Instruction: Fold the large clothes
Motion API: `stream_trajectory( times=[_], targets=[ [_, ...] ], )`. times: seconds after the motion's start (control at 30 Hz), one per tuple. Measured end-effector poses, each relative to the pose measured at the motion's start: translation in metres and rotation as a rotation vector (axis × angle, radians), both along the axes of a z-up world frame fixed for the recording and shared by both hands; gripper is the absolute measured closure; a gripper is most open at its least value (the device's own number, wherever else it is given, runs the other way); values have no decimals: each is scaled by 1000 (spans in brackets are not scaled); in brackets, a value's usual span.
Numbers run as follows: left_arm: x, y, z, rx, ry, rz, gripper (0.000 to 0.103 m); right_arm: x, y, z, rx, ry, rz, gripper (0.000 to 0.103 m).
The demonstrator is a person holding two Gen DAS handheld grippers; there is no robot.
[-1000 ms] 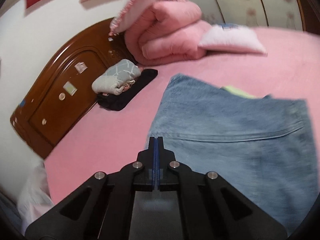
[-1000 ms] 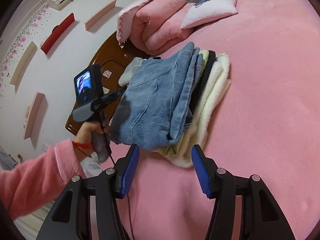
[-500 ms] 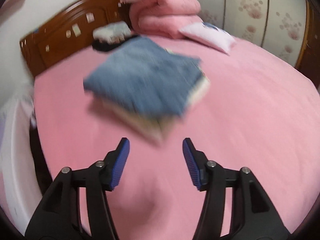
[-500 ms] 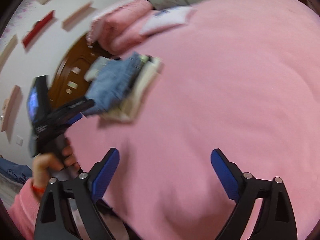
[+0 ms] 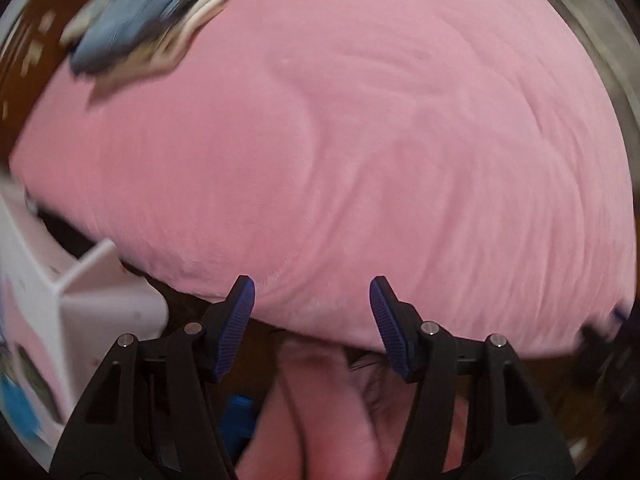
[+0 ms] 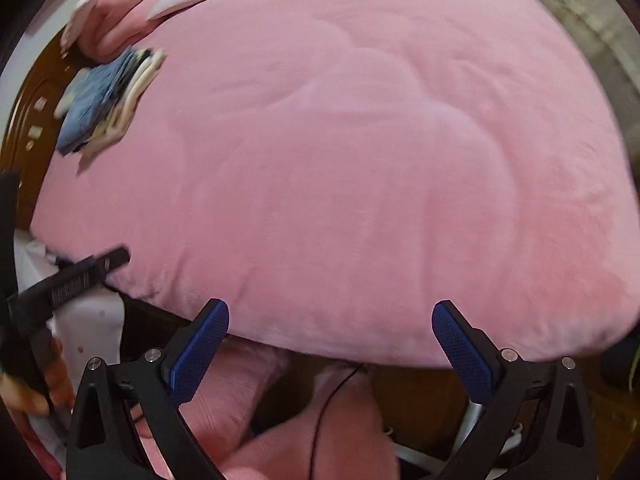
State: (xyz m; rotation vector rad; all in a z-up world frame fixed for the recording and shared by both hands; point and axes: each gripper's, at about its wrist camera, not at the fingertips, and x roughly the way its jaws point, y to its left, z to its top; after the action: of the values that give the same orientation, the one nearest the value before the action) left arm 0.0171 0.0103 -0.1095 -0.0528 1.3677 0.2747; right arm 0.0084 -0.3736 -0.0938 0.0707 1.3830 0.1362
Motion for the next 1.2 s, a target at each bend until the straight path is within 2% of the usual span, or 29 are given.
stream_trajectory(
  times=[0.13, 0.23, 0.27, 0.37, 0.43, 0.6, 0.73, 0.87, 0.93, 1.0, 1.07, 1.2],
  targets=[
    [4, -19, 19, -21, 9, -25, 46, -17, -32, 33, 19, -22, -52, 1],
    [18, -30, 54, -88, -38, -70, 46, -33, -52, 55, 59, -2, -98, 1],
    [24, -28, 68, -103, -57, -98, 46, -38, -61, 63, 102, 2, -124, 1],
    [38, -29, 104, -98, -98, -177, 46, -43, -74, 86, 127, -26, -170, 1],
    [39, -28, 123, -118, -105, -189, 46, -39, -74, 102, 107, -29, -191, 1],
    [38, -26, 186, -175, -176, -186, 46, -27, -77, 142, 176, -8, -256, 0],
    [25, -22, 224, -154, -265, -217, 32, -25, -61, 175, 160, -76, -227, 1],
    [2, -24, 231, -125, -276, -201, 32, -38, -40, 192, 104, -147, -185, 0],
    [-9, -25, 229, -107, -275, -180, 32, -46, -27, 202, 45, -186, -154, 0],
    [-13, -21, 226, -83, -273, -155, 32, -54, -12, 215, 26, -252, -106, 1],
    [-19, -19, 220, -94, -290, -127, 32, -62, 0, 219, -17, -300, -69, 1],
    [-26, -7, 207, -81, -319, -102, 32, -69, 17, 218, -7, -260, -36, 1]
  ],
)
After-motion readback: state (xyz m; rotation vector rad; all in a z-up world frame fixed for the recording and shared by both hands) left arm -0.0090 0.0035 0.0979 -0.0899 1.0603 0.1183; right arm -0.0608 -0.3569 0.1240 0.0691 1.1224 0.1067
